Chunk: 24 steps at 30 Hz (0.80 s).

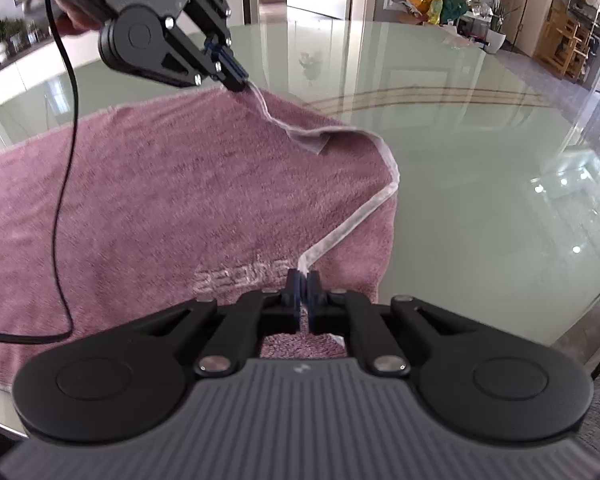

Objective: Fold towel
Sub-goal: 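Lift the hemmed edge with both grippers, raising it above the towel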

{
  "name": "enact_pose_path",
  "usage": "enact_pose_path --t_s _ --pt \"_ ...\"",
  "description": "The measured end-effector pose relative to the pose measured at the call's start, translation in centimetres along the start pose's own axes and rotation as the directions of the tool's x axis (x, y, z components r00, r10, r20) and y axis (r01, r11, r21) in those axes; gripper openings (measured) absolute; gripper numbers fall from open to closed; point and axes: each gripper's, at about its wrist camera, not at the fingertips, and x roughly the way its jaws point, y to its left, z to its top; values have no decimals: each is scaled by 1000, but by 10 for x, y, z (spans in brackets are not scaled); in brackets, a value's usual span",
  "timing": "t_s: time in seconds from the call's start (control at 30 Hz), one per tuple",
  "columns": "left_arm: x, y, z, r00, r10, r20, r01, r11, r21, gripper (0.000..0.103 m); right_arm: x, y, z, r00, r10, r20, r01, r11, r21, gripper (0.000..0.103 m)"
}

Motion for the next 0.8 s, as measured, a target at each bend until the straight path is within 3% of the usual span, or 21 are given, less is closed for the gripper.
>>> enact_pose_path --t_s 0.13,0.43,0.53,0.8 --pt "-8 11 -3 1000 20 -7 -20 999 -35 2 -19 -9 7 998 57 15 -58 997 46 3" --pt "-39 20 -14 999 44 -17 -45 995 -86 2 -53 1 15 994 88 64 -91 995 45 3" --pt "-50 22 -22 999 36 -15 -38 994 -99 2 -63 6 17 988 141 59 -145 987 72 3" --pt "-81 18 -53 999 47 -19 -49 991 -124 3 -90 36 18 974 216 74 -220 974 55 3"
